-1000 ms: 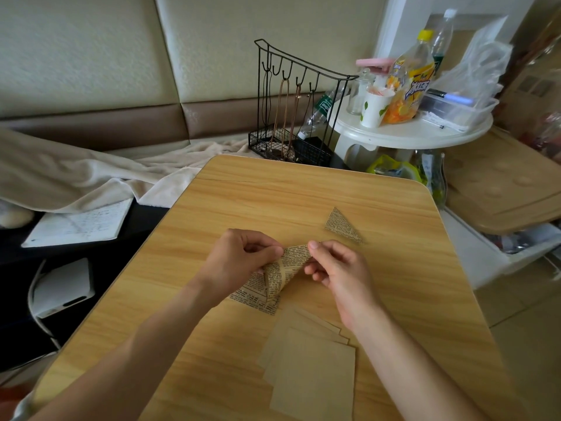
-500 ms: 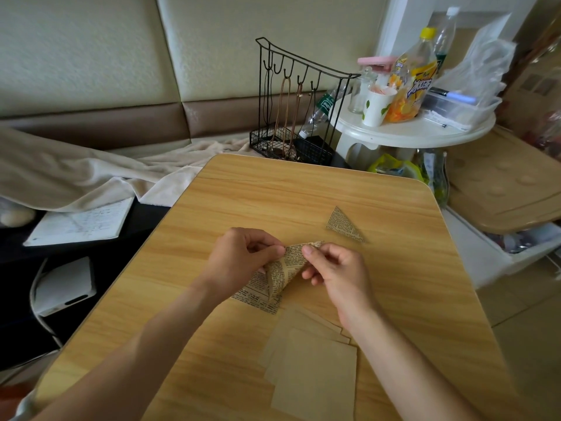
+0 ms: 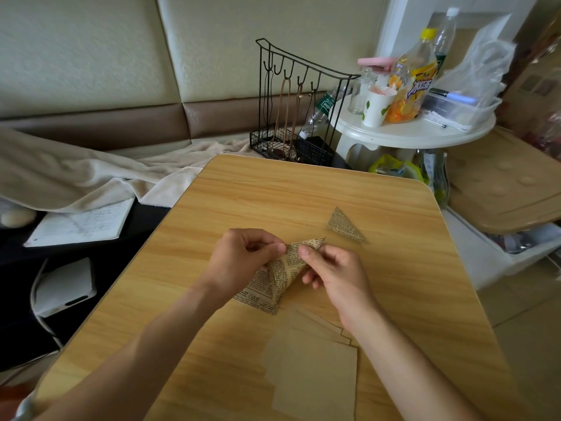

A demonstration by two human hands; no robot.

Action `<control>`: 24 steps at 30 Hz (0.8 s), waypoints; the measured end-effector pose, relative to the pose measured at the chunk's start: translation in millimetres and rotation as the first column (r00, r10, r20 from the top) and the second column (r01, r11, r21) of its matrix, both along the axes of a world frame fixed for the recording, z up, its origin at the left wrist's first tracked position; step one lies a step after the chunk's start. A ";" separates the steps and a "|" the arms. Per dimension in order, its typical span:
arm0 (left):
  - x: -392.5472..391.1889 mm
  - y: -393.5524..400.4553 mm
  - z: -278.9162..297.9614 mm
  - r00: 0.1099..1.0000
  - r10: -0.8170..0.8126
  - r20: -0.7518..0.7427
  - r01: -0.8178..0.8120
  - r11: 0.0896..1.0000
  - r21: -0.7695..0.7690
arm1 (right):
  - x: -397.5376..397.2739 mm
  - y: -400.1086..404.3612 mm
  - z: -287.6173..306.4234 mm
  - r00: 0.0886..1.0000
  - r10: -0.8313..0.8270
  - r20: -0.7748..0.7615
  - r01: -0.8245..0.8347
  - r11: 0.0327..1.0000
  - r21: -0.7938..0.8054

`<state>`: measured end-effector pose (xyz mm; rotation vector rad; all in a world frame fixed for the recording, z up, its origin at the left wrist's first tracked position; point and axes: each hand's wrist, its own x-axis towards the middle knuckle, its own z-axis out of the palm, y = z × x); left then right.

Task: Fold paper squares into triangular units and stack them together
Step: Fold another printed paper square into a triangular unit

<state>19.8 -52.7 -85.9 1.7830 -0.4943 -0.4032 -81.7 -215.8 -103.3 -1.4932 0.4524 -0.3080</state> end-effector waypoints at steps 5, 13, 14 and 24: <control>1.0 -0.2 0.4 1.000 0.010 -0.020 -0.010 1.000 -0.015 | -0.7 -1.4 0.5 0.999 -0.029 0.041 0.026 0.997 0.070; 1.8 3.1 0.7 0.999 -0.021 -0.043 0.022 1.000 0.019 | 0.7 -4.9 -4.1 0.991 -0.111 0.071 0.105 0.991 0.085; 1.4 3.0 0.6 0.999 -0.023 -0.041 0.023 1.000 0.020 | 0.9 -4.8 -4.9 0.991 -0.109 0.078 0.102 0.991 0.081; -2.5 -0.9 2.4 0.996 -0.003 -0.085 -0.001 0.999 -0.049 | 1.8 2.3 -6.4 0.999 -0.033 0.036 0.035 0.997 -0.062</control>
